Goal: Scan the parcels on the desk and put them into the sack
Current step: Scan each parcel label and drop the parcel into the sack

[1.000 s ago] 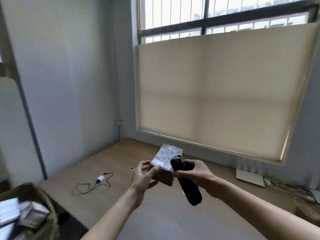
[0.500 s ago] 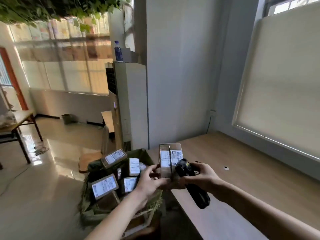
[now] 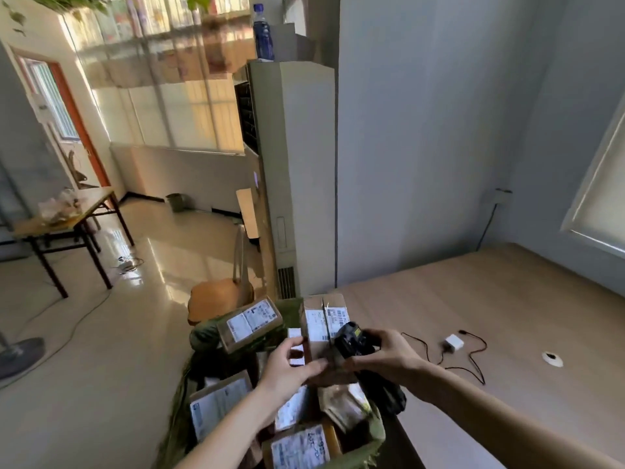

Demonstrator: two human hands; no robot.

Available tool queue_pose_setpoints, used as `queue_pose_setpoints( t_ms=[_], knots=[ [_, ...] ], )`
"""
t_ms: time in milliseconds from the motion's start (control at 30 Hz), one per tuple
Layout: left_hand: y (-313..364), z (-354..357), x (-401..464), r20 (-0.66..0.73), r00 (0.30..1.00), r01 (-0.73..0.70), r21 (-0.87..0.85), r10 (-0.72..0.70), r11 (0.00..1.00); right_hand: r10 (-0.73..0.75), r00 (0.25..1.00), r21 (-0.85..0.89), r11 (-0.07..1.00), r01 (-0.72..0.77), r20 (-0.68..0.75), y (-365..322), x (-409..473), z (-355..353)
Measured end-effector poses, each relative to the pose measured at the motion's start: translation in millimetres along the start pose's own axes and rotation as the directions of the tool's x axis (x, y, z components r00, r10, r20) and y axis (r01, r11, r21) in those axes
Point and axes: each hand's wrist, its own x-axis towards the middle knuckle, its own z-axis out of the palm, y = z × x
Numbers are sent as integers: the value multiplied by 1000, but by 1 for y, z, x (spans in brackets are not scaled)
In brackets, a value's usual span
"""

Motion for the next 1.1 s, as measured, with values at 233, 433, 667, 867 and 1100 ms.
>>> queue_pose_setpoints(
  t_ms=[233, 433, 667, 867, 1100],
  knots=[
    [-1, 5, 138, 33, 996, 77, 105, -81, 991, 78, 996, -57, 996, -75, 51, 10, 141, -33],
    [-3, 2, 220, 43, 994, 96, 135, -103, 986, 124, 989, -159, 981, -111, 75, 9, 231, -44],
    [-28, 1, 273, 96, 976, 175, 177, -194, 969, 181, 974, -236, 961, -145, 139, 25, 292, -35],
    [-48, 2, 293, 100, 972, 179, 276, -214, 944, 207, 966, -259, 952, -162, 158, 52, 318, -18],
    [-61, 6, 301, 70, 975, 177, 337, -213, 925, 175, 976, -250, 958, -138, 132, 74, 329, -13]
  ],
)
